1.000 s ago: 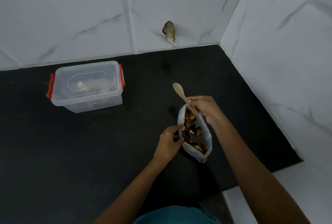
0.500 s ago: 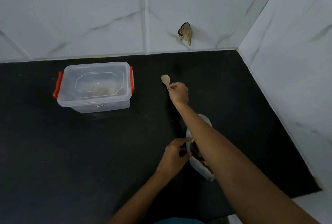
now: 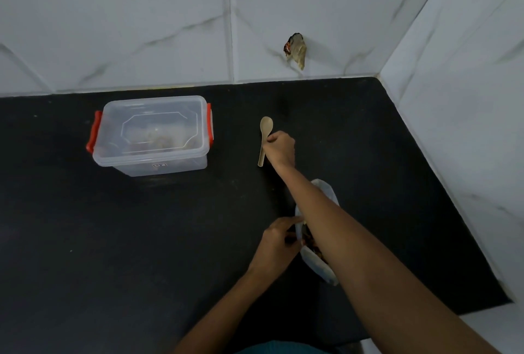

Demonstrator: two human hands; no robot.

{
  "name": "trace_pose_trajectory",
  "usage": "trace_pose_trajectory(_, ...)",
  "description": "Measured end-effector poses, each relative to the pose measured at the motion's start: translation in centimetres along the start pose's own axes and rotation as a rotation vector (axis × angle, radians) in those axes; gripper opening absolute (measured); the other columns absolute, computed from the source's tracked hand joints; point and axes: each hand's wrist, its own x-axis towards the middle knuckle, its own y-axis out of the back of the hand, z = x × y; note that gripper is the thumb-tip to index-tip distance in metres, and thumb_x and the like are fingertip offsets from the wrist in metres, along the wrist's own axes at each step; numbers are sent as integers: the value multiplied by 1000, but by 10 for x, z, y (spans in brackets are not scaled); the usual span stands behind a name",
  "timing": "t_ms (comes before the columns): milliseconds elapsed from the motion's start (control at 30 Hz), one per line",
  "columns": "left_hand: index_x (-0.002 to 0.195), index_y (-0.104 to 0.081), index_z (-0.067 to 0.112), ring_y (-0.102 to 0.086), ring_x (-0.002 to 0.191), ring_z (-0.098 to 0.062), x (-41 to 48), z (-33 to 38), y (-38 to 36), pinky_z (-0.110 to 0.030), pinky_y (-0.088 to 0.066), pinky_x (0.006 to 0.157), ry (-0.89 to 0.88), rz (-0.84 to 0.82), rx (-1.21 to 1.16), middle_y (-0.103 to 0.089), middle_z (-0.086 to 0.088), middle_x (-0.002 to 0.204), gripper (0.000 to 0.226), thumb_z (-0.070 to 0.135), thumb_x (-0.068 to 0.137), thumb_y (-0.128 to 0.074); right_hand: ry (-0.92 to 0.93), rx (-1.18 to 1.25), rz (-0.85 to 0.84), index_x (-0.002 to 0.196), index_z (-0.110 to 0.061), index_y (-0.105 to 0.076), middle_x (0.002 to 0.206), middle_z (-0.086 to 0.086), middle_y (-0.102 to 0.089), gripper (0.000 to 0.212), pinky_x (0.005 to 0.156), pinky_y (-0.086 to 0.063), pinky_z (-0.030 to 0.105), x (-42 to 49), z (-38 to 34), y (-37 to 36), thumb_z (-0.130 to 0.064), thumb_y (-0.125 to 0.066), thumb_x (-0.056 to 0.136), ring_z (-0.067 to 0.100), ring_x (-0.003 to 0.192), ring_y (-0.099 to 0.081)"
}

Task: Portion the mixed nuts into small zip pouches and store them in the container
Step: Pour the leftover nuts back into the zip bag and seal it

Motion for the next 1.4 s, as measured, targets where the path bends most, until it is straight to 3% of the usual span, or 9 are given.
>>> trace_pose_trajectory(300, 128, -52, 12, -54, 111, -13, 0, 6, 4, 1, -39, 81, 23, -42, 5, -48, -5, 128, 45, 0, 86, -59, 2, 172, -10, 77, -14, -61, 77, 1, -60, 14, 69, -51, 25, -15, 8, 38, -5, -56, 86, 13, 75, -59)
trace_pose_trajectory(467, 122, -58, 13, -49, 119, -17, 6, 11, 12, -15, -38, 97, -11, -44, 79, -48, -7, 128, 40, 1, 84, -61, -15, 211, 23, 88, -10, -64, 76, -5, -59, 6, 73, -53, 22, -54, 23, 77, -8, -58, 88, 7, 72, -59)
trace_pose_trajectory(600, 121, -56, 13, -51, 115, -15, 16, 20, 17, -17, -41, 91, 7, 12, 104, -50, -5, 127, 34, 7, 88, -58, -49, 151, 86, 84, -15, -65, 80, -6, -61, 7, 68, -47, 18, -99, 49, 111, -12, -59, 87, 5, 76, -58)
trace_pose_trajectory(700, 127, -50, 12, -51, 116, -15, 35, 30, 18, -23, -43, 93, 55, 54, 81, -49, -7, 130, 36, 15, 91, -53, -153, 161, 110, 87, -16, -65, 83, -5, -61, 6, 61, -43, 15, -133, 74, 128, -12, -60, 86, 3, 75, -56)
trace_pose_trajectory(833, 133, -46, 8, -47, 123, -20, 63, 49, 17, -26, -37, 99, 89, 24, 119, -47, -12, 135, 38, 21, 98, -42, -294, 242, 162, 88, -13, -64, 89, 4, -63, 7, 68, -46, 24, -173, 108, 136, -8, -61, 85, 13, 81, -58)
trace_pose_trajectory(1000, 123, -56, 4, -52, 115, -28, 82, 57, 15, -34, -42, 94, 239, -139, 174, -55, -16, 124, 41, 29, 101, -32, -505, 455, 138, 99, -3, -62, 85, 7, -62, 13, 67, -51, 23, -206, 134, 126, -11, -59, 88, 14, 76, -59)
trace_pose_trajectory(1100, 116, -59, 4, -54, 112, -29, 87, 56, 18, -42, -46, 98, 295, -182, 125, -56, -17, 122, 37, 29, 98, -39, -626, 677, 71, 90, -4, -59, 84, 9, -61, 10, 71, -52, 25, -218, 132, 120, -12, -54, 92, 16, 78, -59)
trace_pose_trajectory(1233, 118, -55, 5, -53, 109, -22, 87, 58, 24, -31, -49, 87, 358, -237, -48, -55, -13, 121, 30, 23, 95, -49, -655, 893, 43, 95, 2, -59, 83, 13, -61, 11, 79, -52, 29, -222, 127, 116, -5, -53, 91, 18, 78, -60)
trace_pose_trajectory(1400, 111, -58, 4, -56, 84, -9, 82, 64, 33, -19, -49, 68, 395, -317, -157, -59, -2, 95, 25, 16, 89, -58, -681, 907, 60, 97, 0, -61, 86, 10, -63, 11, 87, -48, 31, -221, 127, 116, -5, -56, 89, 17, 81, -60)
